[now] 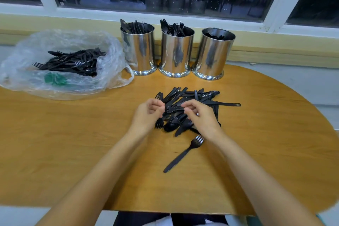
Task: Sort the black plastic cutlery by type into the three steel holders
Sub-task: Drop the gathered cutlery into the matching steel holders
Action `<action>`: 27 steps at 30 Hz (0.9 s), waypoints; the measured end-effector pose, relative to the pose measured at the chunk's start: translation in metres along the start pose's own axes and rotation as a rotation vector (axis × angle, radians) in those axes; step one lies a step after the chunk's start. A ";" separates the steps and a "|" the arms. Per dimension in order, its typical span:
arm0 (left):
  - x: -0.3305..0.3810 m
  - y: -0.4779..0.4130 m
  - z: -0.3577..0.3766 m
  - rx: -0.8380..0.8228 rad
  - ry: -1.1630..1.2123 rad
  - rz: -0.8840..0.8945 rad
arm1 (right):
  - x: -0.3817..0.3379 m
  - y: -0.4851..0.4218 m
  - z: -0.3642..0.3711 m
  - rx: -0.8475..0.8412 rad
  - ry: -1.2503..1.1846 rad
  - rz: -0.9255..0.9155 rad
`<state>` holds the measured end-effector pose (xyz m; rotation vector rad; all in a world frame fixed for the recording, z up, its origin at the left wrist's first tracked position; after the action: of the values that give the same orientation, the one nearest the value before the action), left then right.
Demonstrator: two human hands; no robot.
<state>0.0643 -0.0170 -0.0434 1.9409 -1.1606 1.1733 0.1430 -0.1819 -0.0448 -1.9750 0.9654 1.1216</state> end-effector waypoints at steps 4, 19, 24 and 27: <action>0.003 0.027 0.015 -0.112 -0.230 0.144 | 0.004 0.016 -0.016 -0.003 0.045 0.004; 0.004 0.070 0.071 -0.125 -0.631 0.153 | 0.024 0.064 -0.034 0.065 0.297 -0.034; 0.009 0.055 0.029 -0.072 -0.397 0.118 | 0.018 0.060 -0.019 -0.002 0.522 -0.121; 0.007 0.045 -0.001 -0.017 -0.052 -0.011 | 0.017 0.051 -0.009 -0.043 0.679 -0.146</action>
<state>0.0256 -0.0388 -0.0342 1.9731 -1.1820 1.1093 0.1096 -0.2196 -0.0651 -2.4738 1.0999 0.3796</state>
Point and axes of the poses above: each hand's wrist, its own y-axis away from the middle knuckle, its own z-axis out of the palm, x = y × z, the point moved 3 cm from there along -y, towards the middle knuckle, and after that the axes turned 10 degrees about -y, right-handed, at the moved point
